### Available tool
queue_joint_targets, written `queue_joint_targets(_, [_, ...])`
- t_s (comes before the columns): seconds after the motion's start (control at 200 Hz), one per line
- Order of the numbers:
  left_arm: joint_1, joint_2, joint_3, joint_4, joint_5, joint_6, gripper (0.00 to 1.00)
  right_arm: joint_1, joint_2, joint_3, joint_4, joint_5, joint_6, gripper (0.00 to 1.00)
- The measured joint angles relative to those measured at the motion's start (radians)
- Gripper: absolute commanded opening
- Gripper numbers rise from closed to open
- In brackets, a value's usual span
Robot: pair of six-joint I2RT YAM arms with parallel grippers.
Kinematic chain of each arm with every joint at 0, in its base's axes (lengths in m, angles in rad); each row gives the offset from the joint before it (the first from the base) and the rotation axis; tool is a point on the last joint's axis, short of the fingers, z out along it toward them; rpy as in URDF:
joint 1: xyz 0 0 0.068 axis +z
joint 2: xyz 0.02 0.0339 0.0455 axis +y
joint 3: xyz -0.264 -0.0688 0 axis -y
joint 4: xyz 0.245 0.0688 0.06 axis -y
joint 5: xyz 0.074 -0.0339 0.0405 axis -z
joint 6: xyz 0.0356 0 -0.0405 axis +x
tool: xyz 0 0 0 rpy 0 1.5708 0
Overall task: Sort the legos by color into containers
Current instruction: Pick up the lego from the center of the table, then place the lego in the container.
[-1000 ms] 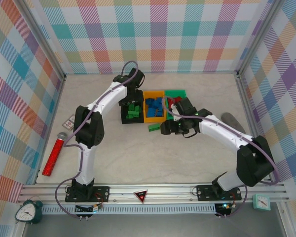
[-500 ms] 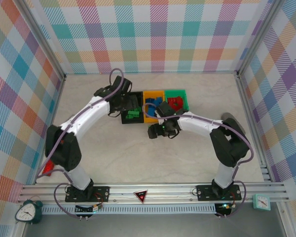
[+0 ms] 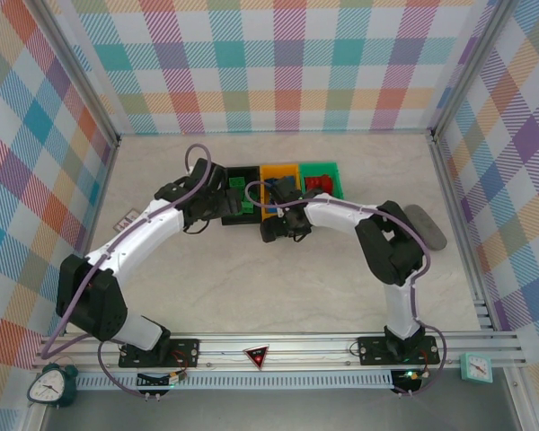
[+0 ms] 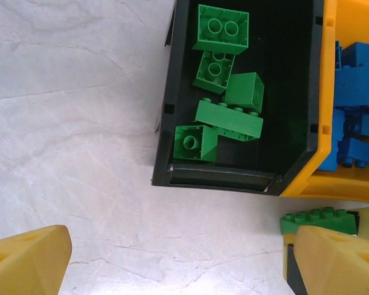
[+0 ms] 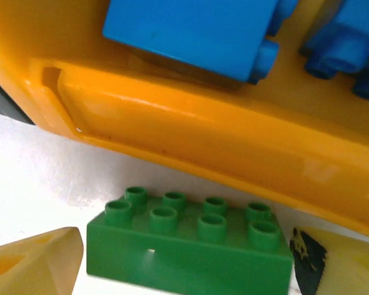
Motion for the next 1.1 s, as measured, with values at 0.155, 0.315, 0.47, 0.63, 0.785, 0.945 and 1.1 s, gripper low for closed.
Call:
queue_joint_targets(0.155, [0.000,-0.040,-0.048,-0.001,-0.003,-0.012,0.93,0.008,0.038,0.050,-0.029,0.027,0.002,0.72])
queue_joint_targets(0.315, [0.000,-0.053,-0.064,0.001,-0.003,-0.016,0.93,0.016,0.046,0.064,-0.022,0.046,-0.001,0.56])
queue_joint_targets(0.47, [0.000,-0.092,-0.098,0.003,-0.003,-0.019,0.93,0.018,0.035,0.050,-0.016,0.060,-0.003,0.53])
queue_joint_targets(0.63, [0.000,-0.113,-0.122,0.009,-0.004,-0.027,0.93,0.019,-0.019,0.018,-0.036,0.055,-0.002,0.52])
queue_joint_targets(0.785, [0.000,-0.158,-0.200,0.032,-0.003,-0.051,0.95,0.022,-0.085,0.047,-0.061,0.035,-0.003,0.52])
queue_joint_targets(0.945, [0.000,-0.248,-0.282,0.033,-0.004,-0.078,0.97,0.023,-0.088,0.177,-0.072,0.009,-0.018,0.52])
queue_joint_targets(1.1, [0.000,-0.332,-0.330,0.032,-0.011,-0.099,0.97,0.023,-0.047,0.342,-0.086,-0.010,-0.037,0.52])
